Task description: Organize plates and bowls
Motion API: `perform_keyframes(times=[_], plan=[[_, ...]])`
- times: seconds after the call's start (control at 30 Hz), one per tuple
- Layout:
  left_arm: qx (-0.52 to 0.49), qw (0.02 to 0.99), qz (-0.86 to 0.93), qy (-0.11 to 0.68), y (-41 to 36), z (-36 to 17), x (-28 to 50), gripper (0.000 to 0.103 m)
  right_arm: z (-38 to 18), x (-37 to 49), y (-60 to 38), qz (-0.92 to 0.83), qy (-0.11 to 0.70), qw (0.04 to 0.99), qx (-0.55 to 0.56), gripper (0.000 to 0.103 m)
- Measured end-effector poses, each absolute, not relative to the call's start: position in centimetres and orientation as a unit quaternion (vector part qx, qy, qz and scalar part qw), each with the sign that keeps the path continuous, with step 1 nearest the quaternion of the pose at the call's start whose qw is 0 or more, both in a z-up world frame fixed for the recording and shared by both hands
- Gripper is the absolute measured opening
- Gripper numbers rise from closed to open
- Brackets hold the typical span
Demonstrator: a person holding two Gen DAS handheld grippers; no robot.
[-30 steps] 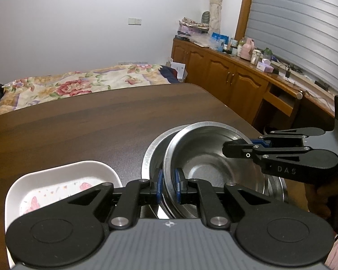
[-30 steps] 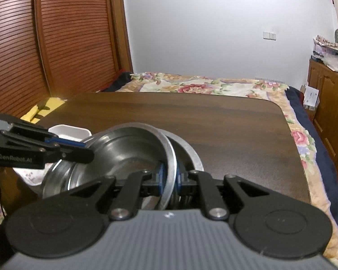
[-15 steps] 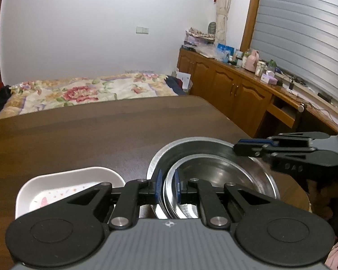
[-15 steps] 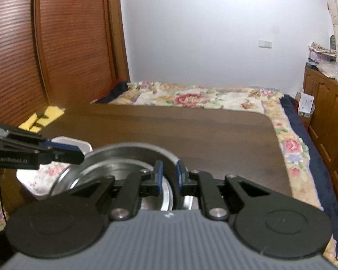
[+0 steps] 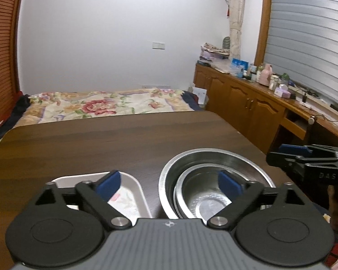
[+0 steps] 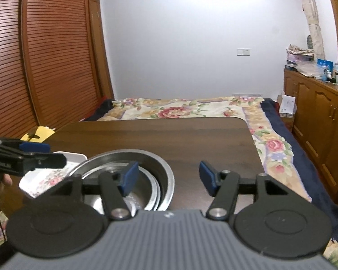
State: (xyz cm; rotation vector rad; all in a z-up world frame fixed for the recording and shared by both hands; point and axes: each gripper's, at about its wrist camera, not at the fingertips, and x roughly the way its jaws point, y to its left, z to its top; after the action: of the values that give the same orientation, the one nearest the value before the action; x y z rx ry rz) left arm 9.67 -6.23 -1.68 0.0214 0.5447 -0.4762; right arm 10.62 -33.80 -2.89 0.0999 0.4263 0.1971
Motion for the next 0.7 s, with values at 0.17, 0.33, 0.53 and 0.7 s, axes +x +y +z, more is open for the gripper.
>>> perform_keyframes(times=[0.17, 0.33, 0.53, 0.7], plan=[[0.029, 0.937, -0.210, 0.276, -6.4, -2.5, 9.8, 0.103, -3.6, 10.5, -33.6, 0.086, 0.197, 0.975, 0.055, 0.098], [0.036, 0.937, -0.192, 0.289, -6.3, -3.2, 10.2, 0.103, -4.2, 10.5, -33.7, 0.089, 0.200, 0.974, 0.064, 0.103], [0.036, 0.938, -0.182, 0.294, -6.2, -3.5, 9.9, 0.103, -5.2, 10.6, -33.2, 0.079, 0.206, 0.973, 0.065, 0.103], [0.036, 0.939, -0.180, 0.291, -6.3, -3.4, 9.5, 0.103, -5.6, 10.9, -33.0, 0.077, 0.212, 0.972, 0.069, 0.103]])
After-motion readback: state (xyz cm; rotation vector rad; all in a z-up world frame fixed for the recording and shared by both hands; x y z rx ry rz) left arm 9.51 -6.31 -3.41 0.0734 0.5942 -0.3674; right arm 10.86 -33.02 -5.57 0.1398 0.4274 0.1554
